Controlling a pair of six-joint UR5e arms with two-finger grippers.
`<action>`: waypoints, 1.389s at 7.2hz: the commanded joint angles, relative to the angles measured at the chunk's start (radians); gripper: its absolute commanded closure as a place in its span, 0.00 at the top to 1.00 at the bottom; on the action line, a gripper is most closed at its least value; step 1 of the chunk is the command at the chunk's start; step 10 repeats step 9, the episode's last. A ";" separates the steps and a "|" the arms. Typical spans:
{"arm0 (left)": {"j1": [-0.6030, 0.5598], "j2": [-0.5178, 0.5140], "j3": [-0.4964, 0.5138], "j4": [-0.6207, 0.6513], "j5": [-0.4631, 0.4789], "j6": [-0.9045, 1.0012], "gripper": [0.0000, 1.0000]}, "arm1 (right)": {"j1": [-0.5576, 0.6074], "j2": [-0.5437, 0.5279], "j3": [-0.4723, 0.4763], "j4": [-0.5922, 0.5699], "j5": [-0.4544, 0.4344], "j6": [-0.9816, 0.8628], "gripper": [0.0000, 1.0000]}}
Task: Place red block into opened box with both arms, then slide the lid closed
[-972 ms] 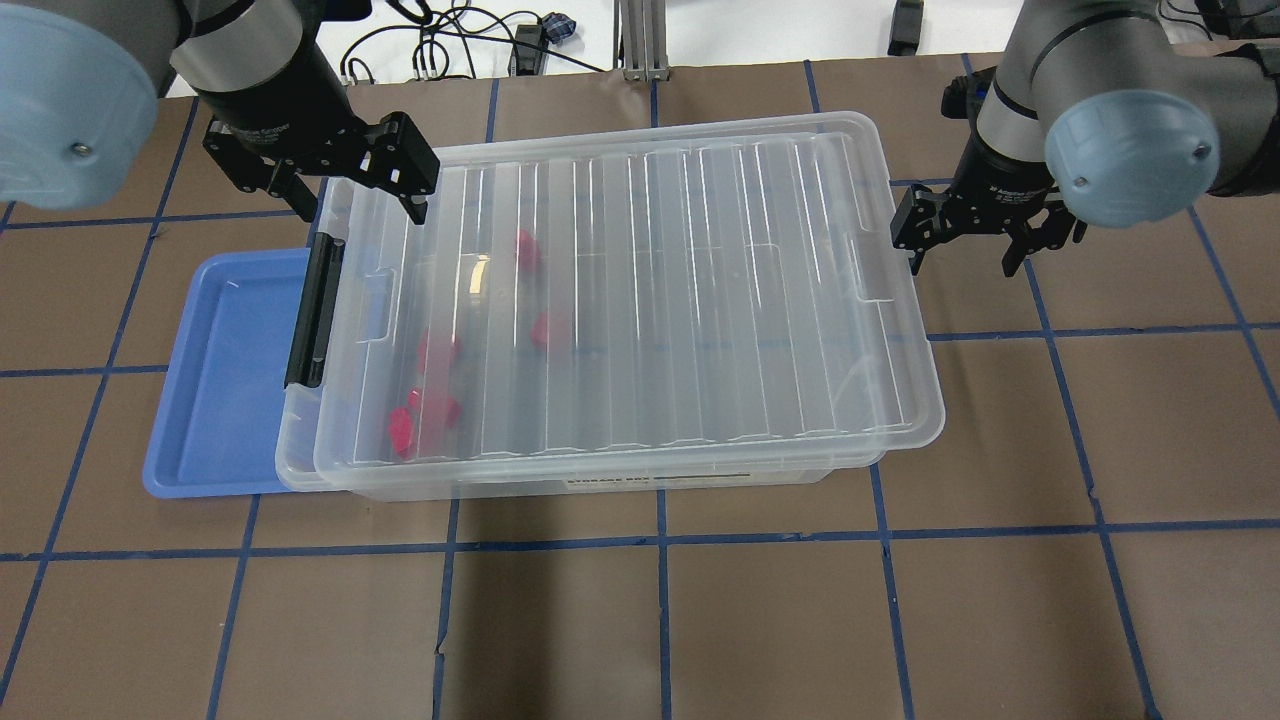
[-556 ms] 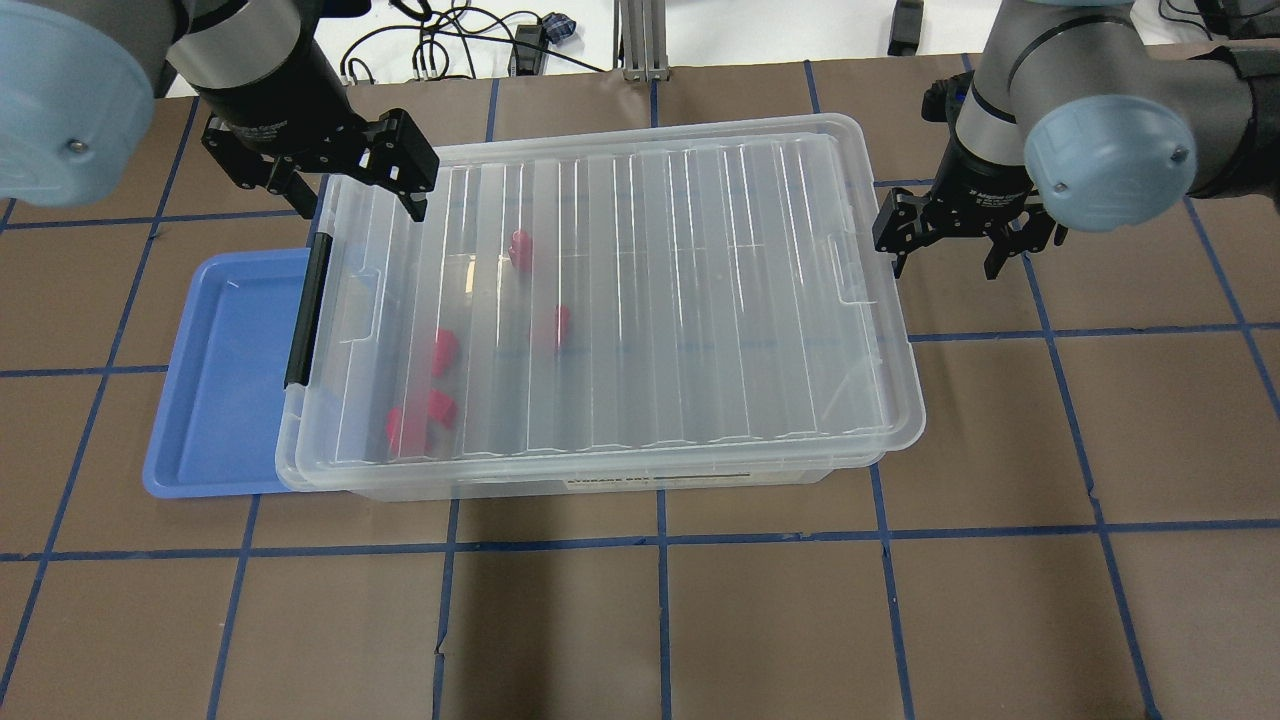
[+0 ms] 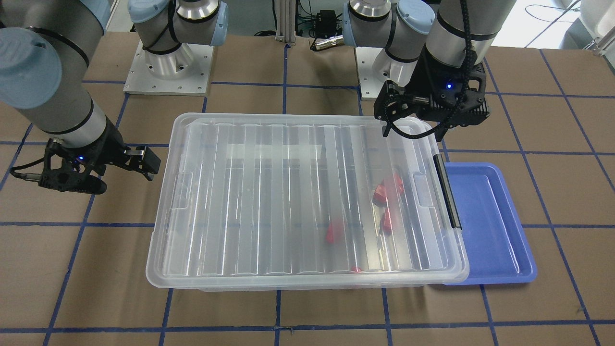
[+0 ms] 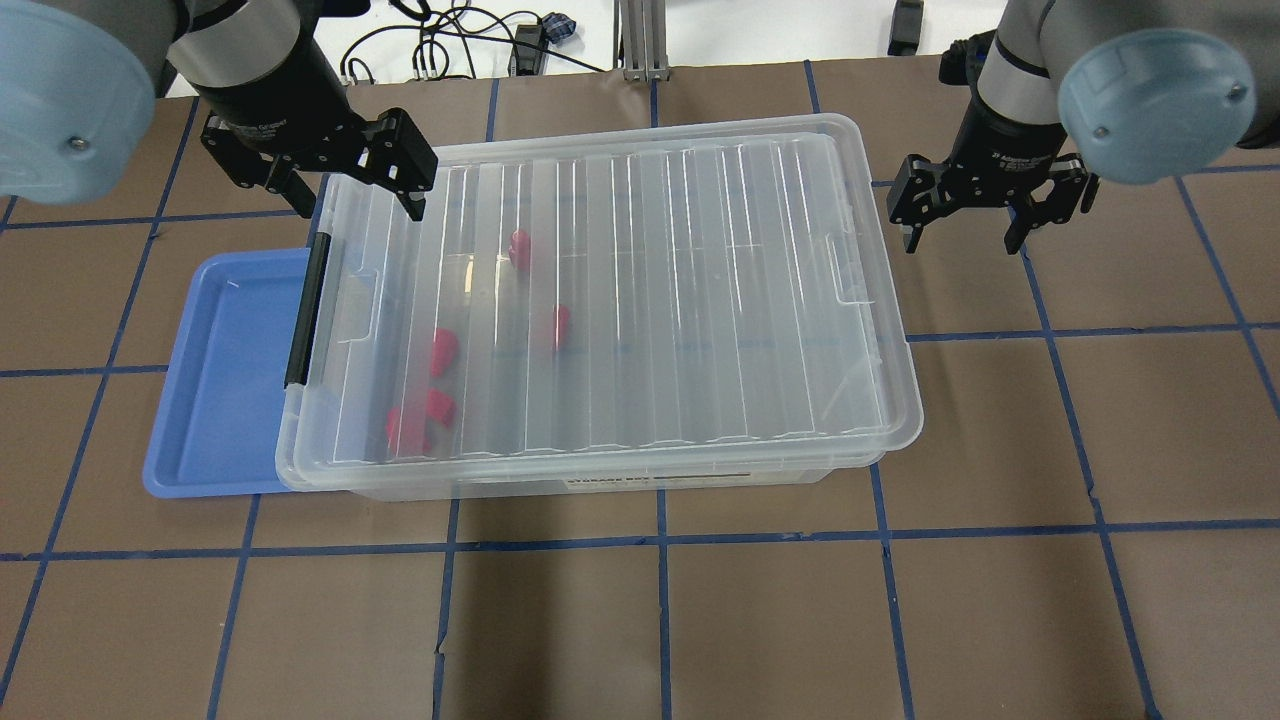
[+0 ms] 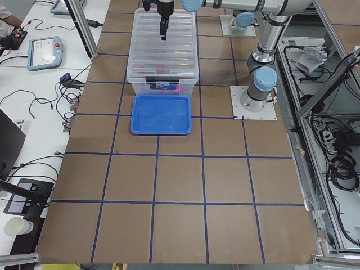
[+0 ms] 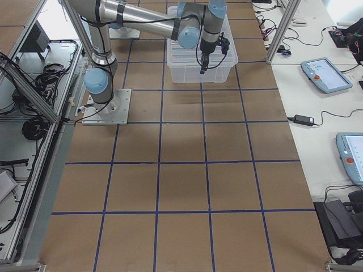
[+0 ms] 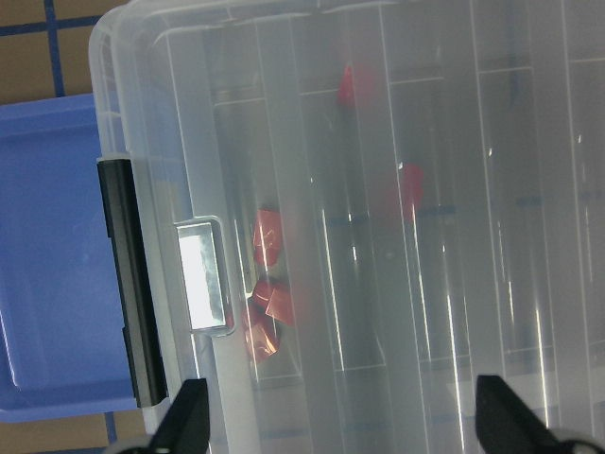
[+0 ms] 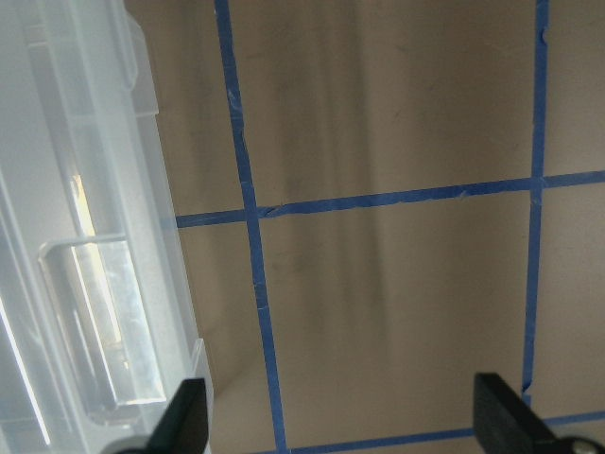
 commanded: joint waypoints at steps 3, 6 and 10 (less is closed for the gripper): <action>0.000 -0.002 -0.004 -0.002 0.003 -0.003 1.00 | 0.028 -0.115 -0.080 0.214 0.010 0.087 1.00; -0.005 -0.002 -0.004 0.000 0.009 -0.004 1.00 | 0.084 -0.145 -0.090 0.252 0.015 0.112 1.00; -0.003 0.000 -0.006 0.000 0.011 -0.001 1.00 | 0.074 -0.190 -0.075 0.252 -0.008 0.115 1.00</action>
